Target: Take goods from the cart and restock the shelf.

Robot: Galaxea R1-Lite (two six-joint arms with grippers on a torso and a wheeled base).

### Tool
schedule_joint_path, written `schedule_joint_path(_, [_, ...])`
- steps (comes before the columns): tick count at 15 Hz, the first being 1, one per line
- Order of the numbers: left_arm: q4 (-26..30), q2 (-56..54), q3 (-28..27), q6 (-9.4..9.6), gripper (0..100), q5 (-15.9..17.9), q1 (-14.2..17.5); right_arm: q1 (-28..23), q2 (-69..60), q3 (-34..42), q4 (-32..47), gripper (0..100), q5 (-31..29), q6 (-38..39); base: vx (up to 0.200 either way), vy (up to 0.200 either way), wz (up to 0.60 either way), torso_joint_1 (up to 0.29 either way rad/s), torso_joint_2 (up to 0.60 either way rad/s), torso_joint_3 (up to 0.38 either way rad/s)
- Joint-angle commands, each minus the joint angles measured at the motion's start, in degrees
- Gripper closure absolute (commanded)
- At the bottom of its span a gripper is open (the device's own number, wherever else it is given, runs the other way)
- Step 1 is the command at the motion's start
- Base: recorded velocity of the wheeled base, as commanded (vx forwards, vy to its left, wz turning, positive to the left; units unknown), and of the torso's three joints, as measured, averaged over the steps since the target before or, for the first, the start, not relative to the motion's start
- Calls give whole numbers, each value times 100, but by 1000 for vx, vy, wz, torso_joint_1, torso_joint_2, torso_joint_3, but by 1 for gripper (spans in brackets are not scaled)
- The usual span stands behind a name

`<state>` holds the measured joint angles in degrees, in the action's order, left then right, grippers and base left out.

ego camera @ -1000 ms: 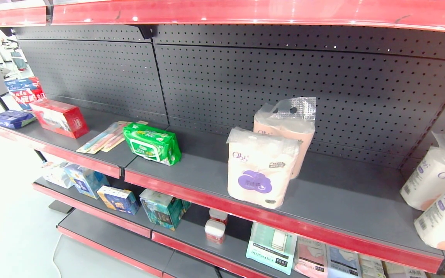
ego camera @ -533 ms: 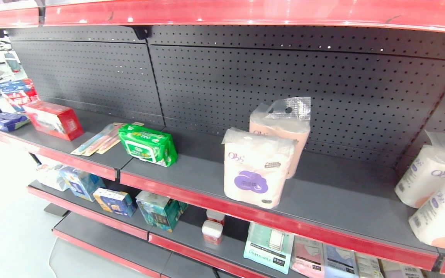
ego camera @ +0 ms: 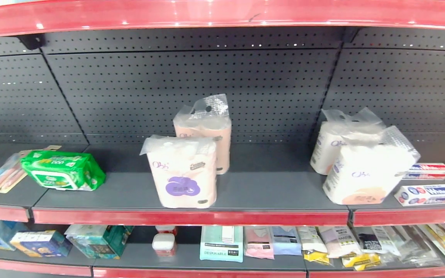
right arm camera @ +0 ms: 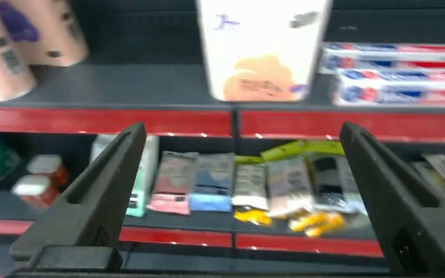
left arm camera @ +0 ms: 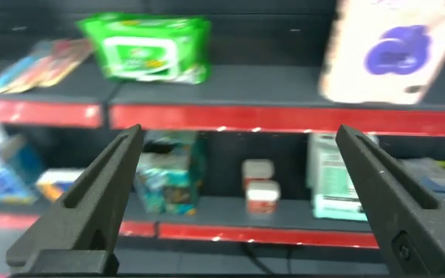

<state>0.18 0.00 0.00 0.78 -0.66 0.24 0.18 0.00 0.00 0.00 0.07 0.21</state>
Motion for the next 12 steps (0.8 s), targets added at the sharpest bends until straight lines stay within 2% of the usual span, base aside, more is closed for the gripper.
schedule_joint_path(1, [-1,9,0,1,0,-4,2,-1,9,0,0,0,1,-3,0,0,-600,2,2,7])
schedule_joint_path(4, [-1,0,0,1,0,-4,2,-1,9,0,0,0,1,-3,0,0,-600,2,-1,2])
schedule_joint_path(10, [-27,0,0,45,0,13,2,-1,9,0,0,0,1,-3,0,0,0,0,0,0])
schedule_joint_path(11, [-80,97,-396,1,0,48,2,-1,9,0,0,0,1,-3,0,0,0,0,0,0])
schedule_joint_path(12, [-36,976,-1380,-333,0,57,-130,-1,9,0,0,0,1,-3,0,0,0,0,0,0])
